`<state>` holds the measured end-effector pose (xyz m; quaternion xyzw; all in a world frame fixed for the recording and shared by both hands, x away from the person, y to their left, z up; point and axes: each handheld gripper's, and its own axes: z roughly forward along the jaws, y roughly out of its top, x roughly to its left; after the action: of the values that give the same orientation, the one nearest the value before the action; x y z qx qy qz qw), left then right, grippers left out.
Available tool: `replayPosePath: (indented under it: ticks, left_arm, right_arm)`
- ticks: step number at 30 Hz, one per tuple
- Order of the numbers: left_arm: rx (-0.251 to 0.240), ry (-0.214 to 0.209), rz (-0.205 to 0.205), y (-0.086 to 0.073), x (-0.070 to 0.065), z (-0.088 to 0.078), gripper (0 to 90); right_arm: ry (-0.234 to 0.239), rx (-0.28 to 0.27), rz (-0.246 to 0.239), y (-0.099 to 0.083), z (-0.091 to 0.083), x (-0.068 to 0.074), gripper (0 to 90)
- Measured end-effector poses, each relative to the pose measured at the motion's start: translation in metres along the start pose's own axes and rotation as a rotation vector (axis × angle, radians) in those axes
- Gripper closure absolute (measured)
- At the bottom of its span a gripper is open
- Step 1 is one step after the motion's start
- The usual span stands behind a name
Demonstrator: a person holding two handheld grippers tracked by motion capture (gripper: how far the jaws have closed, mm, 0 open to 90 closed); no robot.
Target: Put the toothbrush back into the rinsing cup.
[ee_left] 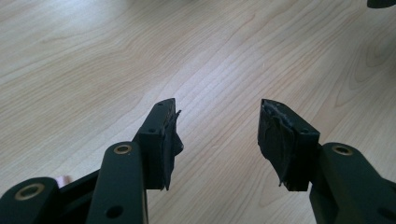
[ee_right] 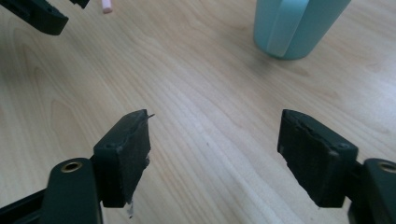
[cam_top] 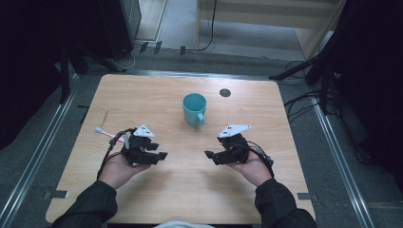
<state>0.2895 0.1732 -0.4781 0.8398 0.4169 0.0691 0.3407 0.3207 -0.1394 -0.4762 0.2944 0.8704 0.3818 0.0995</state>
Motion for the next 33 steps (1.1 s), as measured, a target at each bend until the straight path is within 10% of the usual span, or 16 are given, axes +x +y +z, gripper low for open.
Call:
replayPosePath:
  ticks: [6,33]
  left_arm:
    - [0.010,0.010,-0.002,0.002,0.000,0.002,49.8]
    - [0.061,0.045,-0.087,0.003,0.021,-0.006,64.4]
  right_arm:
    - [0.013,0.014,-0.101,-0.005,-0.003,0.000,18.4]
    - [0.043,0.033,-0.091,-0.011,-0.008,-0.016,23.3]
